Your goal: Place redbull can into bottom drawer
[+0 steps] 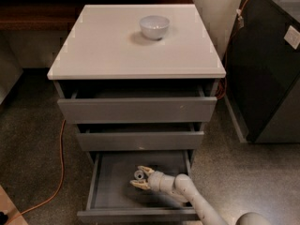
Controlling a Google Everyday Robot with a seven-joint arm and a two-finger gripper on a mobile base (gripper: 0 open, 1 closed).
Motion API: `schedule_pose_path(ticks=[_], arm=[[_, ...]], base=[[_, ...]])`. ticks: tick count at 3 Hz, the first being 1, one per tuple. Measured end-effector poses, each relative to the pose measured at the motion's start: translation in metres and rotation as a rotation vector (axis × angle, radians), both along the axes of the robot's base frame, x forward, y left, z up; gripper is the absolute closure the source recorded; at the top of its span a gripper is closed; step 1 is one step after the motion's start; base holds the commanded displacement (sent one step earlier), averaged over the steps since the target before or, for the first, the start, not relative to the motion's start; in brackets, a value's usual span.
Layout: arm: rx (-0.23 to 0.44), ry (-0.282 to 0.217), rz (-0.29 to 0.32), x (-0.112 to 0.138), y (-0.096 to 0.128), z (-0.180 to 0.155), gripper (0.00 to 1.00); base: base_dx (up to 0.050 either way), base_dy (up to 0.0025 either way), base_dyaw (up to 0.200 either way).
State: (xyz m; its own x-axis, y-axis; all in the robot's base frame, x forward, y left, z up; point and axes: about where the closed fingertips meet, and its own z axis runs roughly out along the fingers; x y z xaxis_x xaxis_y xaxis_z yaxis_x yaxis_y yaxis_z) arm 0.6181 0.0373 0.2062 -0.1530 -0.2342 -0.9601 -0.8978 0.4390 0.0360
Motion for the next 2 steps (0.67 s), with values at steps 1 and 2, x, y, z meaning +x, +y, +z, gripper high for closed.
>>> schedule_pose_path(ticks=[1,2], arm=[[0.001,0.001,0.003,-0.0007,0.0021,-0.0001,0.0],[0.001,0.001,0.003,-0.0007,0.0022,-0.0001,0.0]], base=[[0.0,0.0,0.0],[0.0,0.0,0.0]])
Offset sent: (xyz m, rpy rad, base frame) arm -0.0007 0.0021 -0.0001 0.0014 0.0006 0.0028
